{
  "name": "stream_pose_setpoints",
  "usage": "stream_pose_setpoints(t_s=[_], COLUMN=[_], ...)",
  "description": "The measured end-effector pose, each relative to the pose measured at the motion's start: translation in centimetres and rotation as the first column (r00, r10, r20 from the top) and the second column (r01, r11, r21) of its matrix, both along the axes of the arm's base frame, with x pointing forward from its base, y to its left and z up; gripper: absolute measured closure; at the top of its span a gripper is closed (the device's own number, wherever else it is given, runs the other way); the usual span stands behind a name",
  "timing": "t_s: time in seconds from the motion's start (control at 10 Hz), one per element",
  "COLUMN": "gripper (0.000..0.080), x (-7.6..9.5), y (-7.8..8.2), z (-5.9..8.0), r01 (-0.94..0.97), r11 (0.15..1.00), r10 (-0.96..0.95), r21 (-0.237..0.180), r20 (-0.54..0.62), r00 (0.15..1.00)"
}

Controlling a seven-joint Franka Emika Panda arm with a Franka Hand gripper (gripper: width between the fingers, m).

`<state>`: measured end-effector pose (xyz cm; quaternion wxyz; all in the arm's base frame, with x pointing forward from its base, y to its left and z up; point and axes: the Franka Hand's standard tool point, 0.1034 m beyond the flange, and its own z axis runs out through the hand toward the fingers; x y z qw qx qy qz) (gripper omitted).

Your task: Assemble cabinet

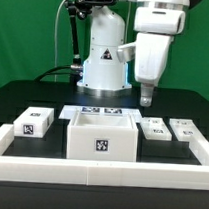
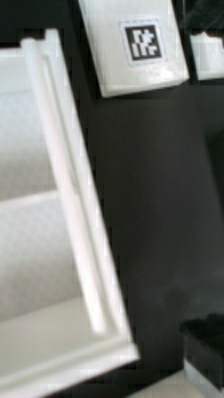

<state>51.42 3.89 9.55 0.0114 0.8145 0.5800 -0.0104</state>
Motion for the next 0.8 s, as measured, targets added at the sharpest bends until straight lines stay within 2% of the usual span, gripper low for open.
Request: stream_pose_setpoints(t_s=[0.3,0.8], gripper=[0.0003,0.0003], x=[-0.1,-2.7], y=[0.0,-2.5], z=[-0.2,-1.9], r01=[-0.015,-0.260], r11=[1.000,0.965], r10=[0.015,0.260], r21=[-0.001,0.012], r20=[-0.001,-0.054], r00=[1.000,0.964])
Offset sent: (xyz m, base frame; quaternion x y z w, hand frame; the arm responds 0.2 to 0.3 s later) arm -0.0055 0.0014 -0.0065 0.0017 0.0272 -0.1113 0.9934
